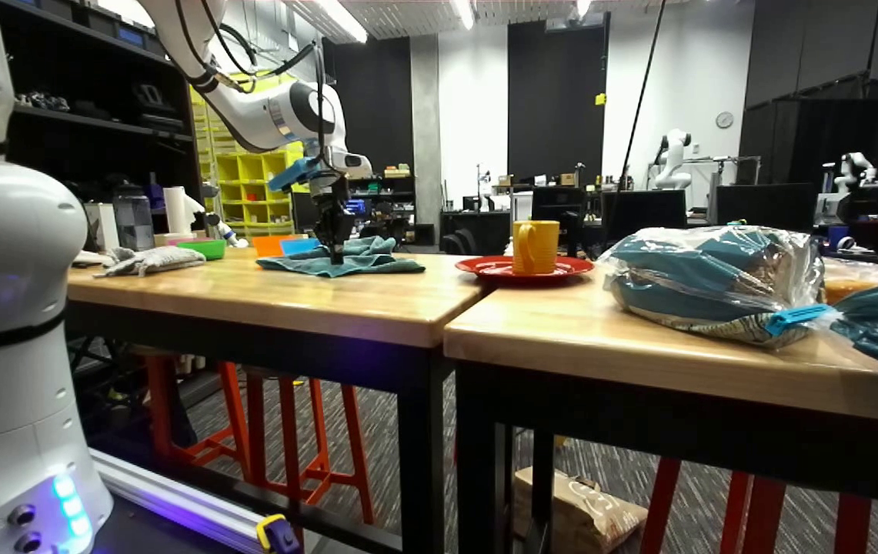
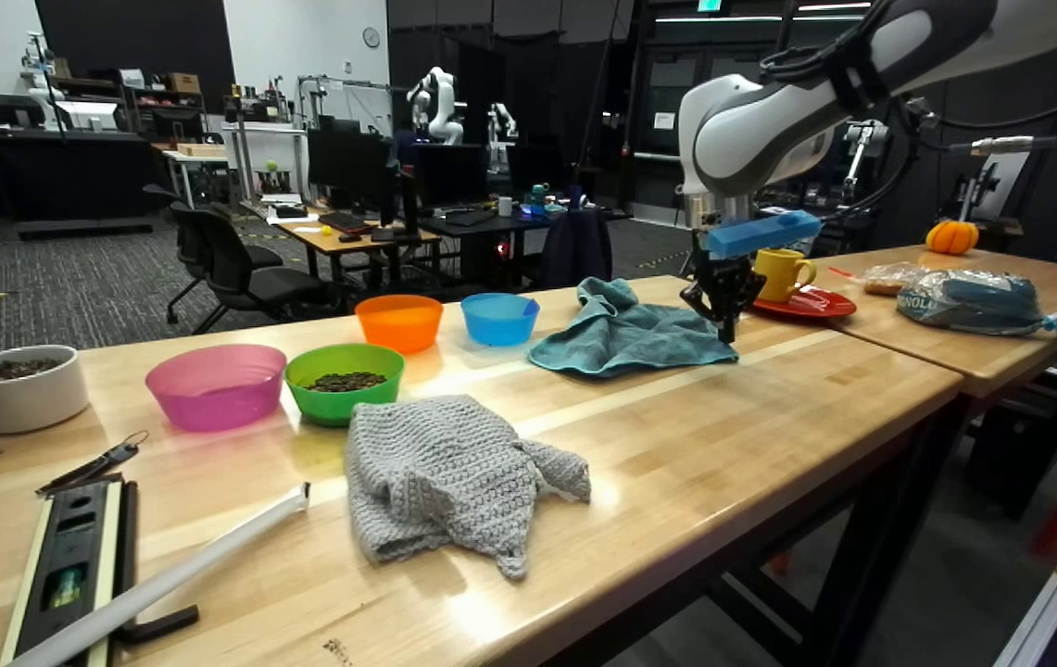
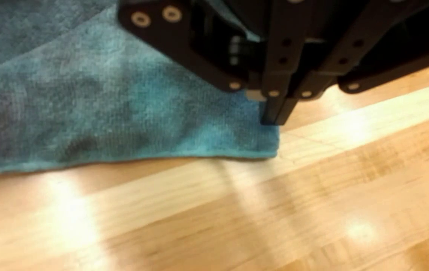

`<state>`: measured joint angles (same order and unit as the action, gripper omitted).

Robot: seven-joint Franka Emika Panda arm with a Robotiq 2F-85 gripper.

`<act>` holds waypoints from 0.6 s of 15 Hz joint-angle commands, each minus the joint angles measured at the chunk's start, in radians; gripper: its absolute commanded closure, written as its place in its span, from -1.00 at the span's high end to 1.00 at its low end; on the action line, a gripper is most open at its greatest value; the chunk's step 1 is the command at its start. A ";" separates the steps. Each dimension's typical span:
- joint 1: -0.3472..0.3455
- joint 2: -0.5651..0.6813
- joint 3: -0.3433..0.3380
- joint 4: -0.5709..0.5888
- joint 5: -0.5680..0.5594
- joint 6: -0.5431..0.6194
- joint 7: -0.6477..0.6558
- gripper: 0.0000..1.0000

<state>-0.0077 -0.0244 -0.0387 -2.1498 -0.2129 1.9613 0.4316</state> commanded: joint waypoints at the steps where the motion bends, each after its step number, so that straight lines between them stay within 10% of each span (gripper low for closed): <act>1: -0.011 -0.057 0.003 -0.082 0.017 0.047 -0.070 -1.00; 9: -0.012 -0.060 0.004 -0.122 0.020 0.063 -0.129 -1.00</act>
<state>-0.0090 -0.0453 -0.0388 -2.2310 -0.2126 2.0313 0.3426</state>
